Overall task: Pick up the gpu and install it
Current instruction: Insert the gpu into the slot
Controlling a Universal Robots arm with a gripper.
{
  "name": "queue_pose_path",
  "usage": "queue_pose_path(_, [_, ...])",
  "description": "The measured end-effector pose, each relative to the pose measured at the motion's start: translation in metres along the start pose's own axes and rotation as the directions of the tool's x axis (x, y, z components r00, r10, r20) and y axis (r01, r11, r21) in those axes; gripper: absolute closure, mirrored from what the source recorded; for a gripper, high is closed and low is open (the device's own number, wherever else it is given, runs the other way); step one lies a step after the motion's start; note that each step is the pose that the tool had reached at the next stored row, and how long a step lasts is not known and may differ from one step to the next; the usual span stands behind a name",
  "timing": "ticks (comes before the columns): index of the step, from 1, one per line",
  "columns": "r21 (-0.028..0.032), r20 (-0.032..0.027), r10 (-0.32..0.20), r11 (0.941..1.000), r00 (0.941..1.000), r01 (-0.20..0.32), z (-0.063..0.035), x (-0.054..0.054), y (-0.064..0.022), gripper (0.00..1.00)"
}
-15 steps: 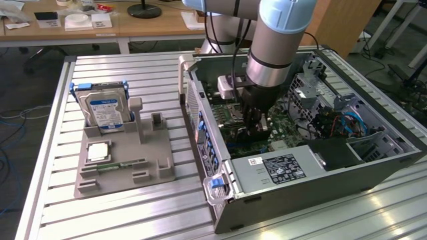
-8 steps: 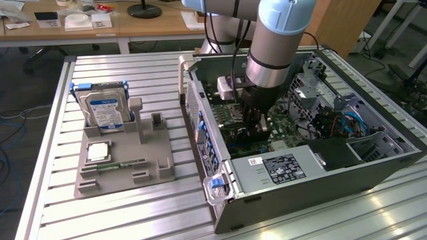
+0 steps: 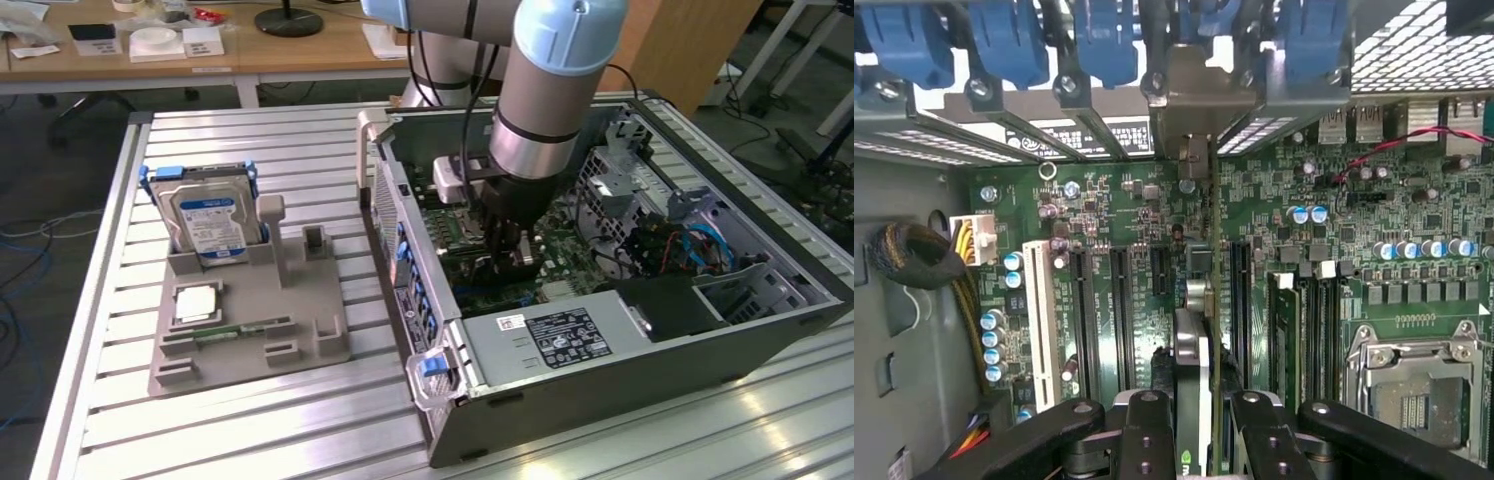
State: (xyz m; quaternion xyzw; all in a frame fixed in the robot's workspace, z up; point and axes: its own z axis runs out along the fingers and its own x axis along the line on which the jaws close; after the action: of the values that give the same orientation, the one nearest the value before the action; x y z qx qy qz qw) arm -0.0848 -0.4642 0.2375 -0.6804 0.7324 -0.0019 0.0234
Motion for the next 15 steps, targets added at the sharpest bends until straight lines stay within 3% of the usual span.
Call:
queue_pose_path(12, [0.0008,0.0026,-0.004,1.0000,1.0000,0.004,-0.0022,-0.0004,-0.0001,0.74])
queue_pose_path(15, [0.0000,0.0008,-0.007,1.0000,1.0000,0.007,-0.0038,-0.0002,0.0000,0.74])
